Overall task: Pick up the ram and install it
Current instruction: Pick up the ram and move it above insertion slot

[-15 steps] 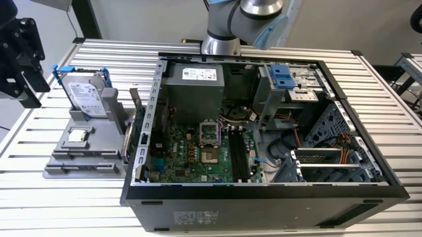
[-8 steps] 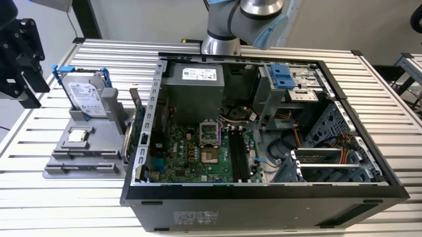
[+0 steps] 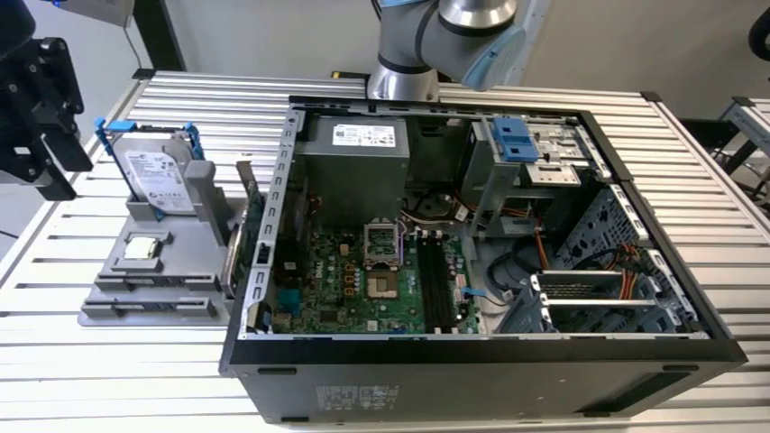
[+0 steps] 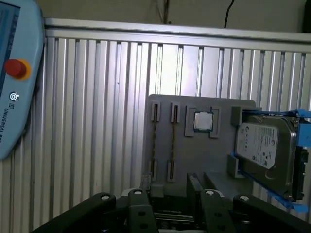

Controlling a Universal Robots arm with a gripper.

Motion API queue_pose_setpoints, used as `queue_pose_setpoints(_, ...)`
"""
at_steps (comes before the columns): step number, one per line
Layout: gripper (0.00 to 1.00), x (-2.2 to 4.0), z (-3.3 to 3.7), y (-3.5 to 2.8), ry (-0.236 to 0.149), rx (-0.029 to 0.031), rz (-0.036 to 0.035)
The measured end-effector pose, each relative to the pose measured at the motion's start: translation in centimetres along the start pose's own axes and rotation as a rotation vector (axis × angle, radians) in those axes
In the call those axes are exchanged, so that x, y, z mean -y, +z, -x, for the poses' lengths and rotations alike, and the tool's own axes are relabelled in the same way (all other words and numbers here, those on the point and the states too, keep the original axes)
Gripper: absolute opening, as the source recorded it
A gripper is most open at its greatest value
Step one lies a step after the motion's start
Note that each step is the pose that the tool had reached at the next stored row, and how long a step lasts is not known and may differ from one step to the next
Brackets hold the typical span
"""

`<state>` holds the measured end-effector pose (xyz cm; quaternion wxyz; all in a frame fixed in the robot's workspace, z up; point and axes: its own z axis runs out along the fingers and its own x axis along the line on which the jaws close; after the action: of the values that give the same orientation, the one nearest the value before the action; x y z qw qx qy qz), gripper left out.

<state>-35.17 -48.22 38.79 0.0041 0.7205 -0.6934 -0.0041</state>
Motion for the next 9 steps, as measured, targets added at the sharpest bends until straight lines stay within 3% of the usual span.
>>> queue_pose_setpoints(9,1.0,0.0,0.0,0.32,0.008,0.0001,0.0008)
